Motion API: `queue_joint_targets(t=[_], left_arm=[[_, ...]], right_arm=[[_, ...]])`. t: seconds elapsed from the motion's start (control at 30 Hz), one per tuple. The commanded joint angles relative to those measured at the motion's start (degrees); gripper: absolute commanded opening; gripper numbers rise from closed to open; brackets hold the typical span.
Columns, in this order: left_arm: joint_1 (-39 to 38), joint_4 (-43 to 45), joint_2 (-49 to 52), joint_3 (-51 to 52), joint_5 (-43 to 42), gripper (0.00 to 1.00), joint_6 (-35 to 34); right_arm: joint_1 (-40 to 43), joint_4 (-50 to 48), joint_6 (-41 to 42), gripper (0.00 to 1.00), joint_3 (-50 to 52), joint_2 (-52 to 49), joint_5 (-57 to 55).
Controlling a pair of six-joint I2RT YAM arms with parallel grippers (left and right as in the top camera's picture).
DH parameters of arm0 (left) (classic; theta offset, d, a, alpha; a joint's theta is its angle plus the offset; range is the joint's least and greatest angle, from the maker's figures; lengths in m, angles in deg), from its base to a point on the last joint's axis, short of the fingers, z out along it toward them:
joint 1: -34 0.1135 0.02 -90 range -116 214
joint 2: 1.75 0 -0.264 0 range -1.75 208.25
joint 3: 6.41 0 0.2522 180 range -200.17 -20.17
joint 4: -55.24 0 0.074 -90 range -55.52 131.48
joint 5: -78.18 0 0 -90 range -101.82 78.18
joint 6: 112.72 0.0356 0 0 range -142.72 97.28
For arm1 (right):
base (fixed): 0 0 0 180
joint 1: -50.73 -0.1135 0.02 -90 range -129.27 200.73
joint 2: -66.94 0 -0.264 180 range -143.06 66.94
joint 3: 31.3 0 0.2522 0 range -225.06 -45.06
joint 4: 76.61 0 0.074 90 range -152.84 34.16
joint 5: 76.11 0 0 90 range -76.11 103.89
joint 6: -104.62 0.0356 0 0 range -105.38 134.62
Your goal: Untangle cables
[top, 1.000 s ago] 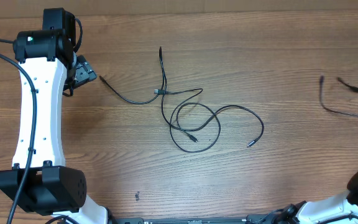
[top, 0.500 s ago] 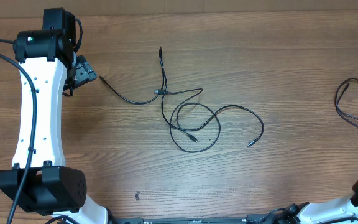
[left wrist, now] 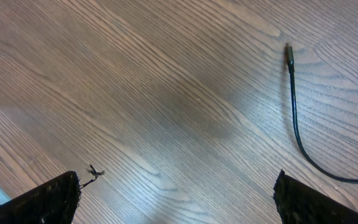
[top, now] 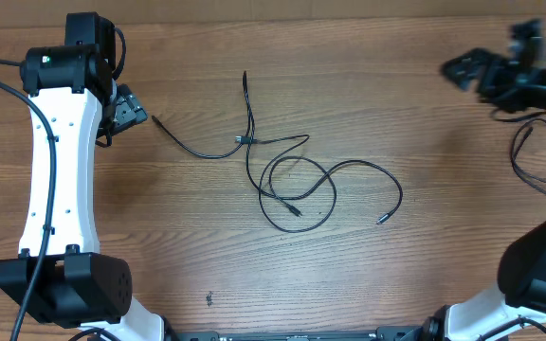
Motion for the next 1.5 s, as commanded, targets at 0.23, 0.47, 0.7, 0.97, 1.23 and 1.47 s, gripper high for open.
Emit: queue_joint_targets(t=[0.23, 0.47, 0.7, 0.97, 1.23, 1.47], left_arm=[[-0.1, 0.0, 0.6, -0.5, 0.4, 0.99, -1.2], [-0.1, 0.1, 0.6, -0.5, 0.3, 0.99, -1.2], [-0.1, 0.0, 0.6, -0.5, 0.4, 1.0, -1.2], [-0.1, 0.1, 0.6, -0.5, 0.4, 1.0, -1.2], [-0.1, 0.1, 0.6, -0.5, 0.3, 1.0, -1.2], [-0.1, 0.1, 0.6, -0.5, 0.4, 1.0, -1.2]], right_arm=[[-20.3, 17.4, -0.5, 1.0, -0.3, 2.3, -5.4], [-31.8, 16.6, 3.1, 1.0, 3.5, 2.3, -6.5], [-41.6, 8.0, 7.8, 1.0, 12.5, 2.3, -10.1], [-49.8, -8.0, 10.3, 1.0, 23.1, 2.2, -10.8], [-55.4, -24.4, 13.1, 1.0, 28.9, 1.4, -13.4], [-56.3, -27.6, 17.5, 1.0, 28.9, -2.2, -15.3]])
